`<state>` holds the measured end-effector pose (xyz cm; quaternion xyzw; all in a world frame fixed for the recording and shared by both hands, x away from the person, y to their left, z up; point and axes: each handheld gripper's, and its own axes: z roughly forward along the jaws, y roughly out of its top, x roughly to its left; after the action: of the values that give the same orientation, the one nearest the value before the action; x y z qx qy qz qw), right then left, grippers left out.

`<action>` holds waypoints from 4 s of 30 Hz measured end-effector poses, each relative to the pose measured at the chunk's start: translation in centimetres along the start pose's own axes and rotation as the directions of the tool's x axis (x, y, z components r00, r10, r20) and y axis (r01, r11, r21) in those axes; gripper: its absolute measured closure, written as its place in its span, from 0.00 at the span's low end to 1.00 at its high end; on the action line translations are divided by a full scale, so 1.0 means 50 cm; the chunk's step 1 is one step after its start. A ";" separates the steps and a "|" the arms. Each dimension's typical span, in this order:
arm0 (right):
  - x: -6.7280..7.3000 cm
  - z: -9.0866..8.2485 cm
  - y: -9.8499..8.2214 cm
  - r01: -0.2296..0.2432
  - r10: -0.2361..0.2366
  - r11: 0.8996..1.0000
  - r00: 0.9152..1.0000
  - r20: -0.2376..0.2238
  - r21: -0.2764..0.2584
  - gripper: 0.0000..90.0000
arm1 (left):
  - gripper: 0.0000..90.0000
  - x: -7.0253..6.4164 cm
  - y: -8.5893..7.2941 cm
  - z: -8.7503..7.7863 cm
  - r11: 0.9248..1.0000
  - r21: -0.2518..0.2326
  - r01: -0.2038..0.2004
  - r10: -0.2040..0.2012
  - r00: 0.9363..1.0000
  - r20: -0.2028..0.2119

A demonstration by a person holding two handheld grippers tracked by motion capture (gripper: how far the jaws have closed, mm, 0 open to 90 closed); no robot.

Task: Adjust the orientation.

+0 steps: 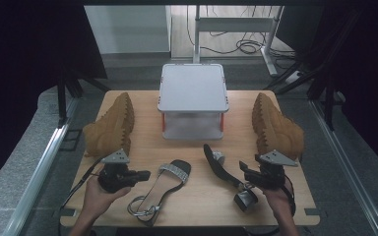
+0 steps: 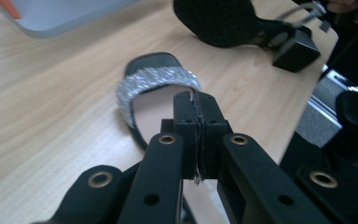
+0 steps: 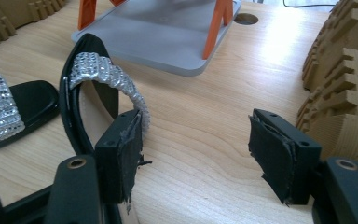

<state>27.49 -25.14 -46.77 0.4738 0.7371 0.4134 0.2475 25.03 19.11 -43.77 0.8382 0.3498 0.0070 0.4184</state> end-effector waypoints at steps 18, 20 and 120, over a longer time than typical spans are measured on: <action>0.001 -0.003 -0.001 -0.001 0.001 1.000 1.000 0.002 -0.005 0.39 | 0.99 -0.052 -0.014 0.130 0.966 0.251 -0.062 0.057 0.998 0.027; 0.001 -0.003 0.000 0.000 0.000 1.000 1.000 0.003 -0.006 0.39 | 0.99 -0.053 -0.018 0.137 0.960 0.272 -0.067 0.063 0.998 0.024; -0.030 0.029 0.066 0.107 -0.083 0.980 0.986 -0.144 0.166 0.95 | 0.48 0.078 0.027 0.020 1.000 -0.014 0.017 -0.018 0.996 -0.085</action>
<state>30.85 -25.24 -44.82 0.4282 0.8073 0.3669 0.1740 29.06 20.18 -44.54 0.8312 0.3745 0.0412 0.4088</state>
